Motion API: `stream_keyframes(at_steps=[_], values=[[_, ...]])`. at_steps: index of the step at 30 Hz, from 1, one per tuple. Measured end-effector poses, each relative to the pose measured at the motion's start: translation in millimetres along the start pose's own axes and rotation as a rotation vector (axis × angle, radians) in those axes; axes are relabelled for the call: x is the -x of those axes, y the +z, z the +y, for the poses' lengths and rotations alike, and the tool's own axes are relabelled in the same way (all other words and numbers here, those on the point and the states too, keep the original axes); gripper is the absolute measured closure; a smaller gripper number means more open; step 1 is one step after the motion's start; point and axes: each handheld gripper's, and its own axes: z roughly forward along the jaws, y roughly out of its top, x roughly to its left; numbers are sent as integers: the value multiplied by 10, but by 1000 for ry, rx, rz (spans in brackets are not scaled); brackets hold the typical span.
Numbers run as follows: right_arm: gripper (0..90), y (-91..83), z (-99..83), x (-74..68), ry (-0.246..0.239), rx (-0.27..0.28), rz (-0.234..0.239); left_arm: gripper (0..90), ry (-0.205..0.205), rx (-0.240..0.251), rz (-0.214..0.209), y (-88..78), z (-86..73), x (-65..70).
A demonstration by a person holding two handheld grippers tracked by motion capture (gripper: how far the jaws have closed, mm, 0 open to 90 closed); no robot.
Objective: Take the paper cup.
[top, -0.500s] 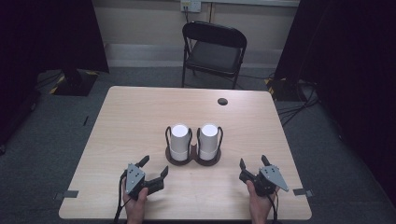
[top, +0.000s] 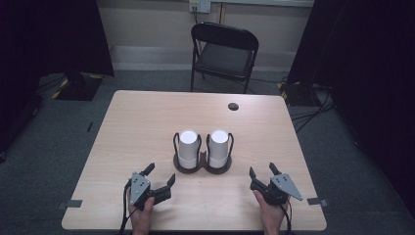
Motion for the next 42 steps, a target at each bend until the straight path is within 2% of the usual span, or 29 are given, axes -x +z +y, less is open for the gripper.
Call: stream_keyframes(at_steps=[5, 8, 9, 10, 12, 14, 21, 30, 34, 35, 39, 42], values=[[252, -2, 6, -28, 5, 0, 20, 158, 9, 0, 0, -1, -1, 10], [278, -24, 52, -62, 24, -31, 60, 159, 8, 0, -2, 0, 0, 5], [278, -24, 52, -62, 24, -31, 60, 159, 8, 0, -2, 0, 0, 5], [293, -39, 77, -98, 32, -9, 81, 159, 8, 0, -5, 0, 0, 3], [302, -37, 97, -129, 40, -13, 109, 159, 4, 3, -6, -2, -1, 0], [348, -26, 117, -175, 26, -10, 139, 160, 3, 3, -7, -2, -1, -1], [320, 5, 215, -300, 9, -3, 200, 161, 9, 2, -7, -3, -1, 5], [316, 32, 357, -353, -1, 28, 255, 162, 19, 2, -8, -1, 0, 10], [329, 47, 441, -375, -32, 42, 259, 163, 20, 2, -10, -2, 0, 11], [344, 52, 478, -381, -39, 37, 273, 163, 20, 2, -10, -1, 0, 12], [362, 65, 560, -404, -38, 54, 276, 163, 22, 3, -10, -1, -1, 14], [367, 85, 632, -423, -32, 55, 301, 164, 23, 2, -10, -1, 0, 14]])
